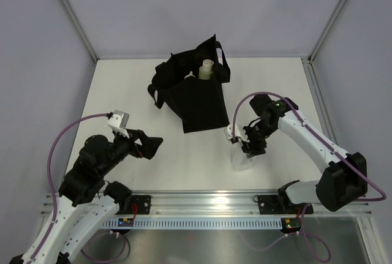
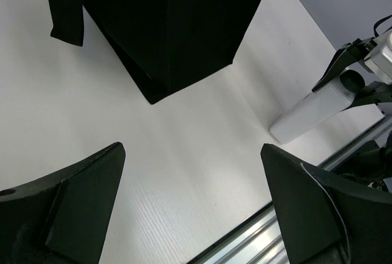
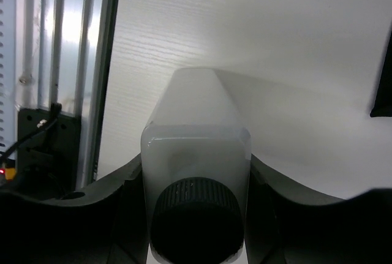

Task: Place the personal care products into the canvas bag

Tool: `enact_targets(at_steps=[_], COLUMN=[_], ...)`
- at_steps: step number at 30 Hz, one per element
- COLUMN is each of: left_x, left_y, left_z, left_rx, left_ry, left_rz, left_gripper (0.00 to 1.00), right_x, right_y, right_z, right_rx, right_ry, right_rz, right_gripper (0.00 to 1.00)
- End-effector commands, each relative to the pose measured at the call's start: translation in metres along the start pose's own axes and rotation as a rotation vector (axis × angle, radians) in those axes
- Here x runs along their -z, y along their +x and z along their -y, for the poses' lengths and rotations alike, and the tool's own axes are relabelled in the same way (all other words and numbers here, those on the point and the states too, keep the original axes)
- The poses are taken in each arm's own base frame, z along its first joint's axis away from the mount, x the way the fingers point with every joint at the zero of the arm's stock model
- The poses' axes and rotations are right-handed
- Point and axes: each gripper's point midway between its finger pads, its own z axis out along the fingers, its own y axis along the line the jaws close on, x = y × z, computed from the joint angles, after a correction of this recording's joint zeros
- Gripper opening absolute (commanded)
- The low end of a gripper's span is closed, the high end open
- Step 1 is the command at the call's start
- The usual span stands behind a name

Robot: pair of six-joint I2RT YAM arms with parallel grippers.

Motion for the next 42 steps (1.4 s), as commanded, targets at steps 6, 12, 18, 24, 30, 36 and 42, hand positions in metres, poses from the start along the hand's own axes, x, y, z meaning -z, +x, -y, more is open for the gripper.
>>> enact_targets(at_steps=[6,12,18,24,30,36,42], left_x=[0.004,0.006,0.005,-0.001,-0.001,-0.008,-0.01], left_y=[-0.017,-0.024,-0.026,-0.029,-0.034,-0.02,-0.015], left_z=[0.013,0.011,0.01,0.01,0.015,0.013,0.014], left_rx=[0.005,0.0,0.023,0.045,0.036,0.025,0.027], left_ry=[0.053,0.035,0.022,0.024,0.043,0.053,0.075], left_rz=[0.058,0.073,0.083,0.096,0.099,0.065,0.073], left_gripper=[0.99,0.99,0.99,0.99,0.99,0.99,0.99], right_x=[0.076,0.129,0.197,0.256,0.259,0.263,0.227], right_y=[-0.12,-0.206,-0.284,-0.317,-0.282,-0.227,-0.204], right_z=[0.02,0.063,0.134,0.222,0.279,0.285,0.261], right_rx=[-0.203,-0.203,-0.272,-0.286,-0.313,-0.369,-0.361], right_ry=[0.152,0.24,0.433,0.743,0.925,0.954,0.874], right_rz=[0.383,0.563,0.725,0.873,0.802,0.717,0.524], right_gripper=[0.0,0.0,0.0,0.0,0.0,0.0,0.0])
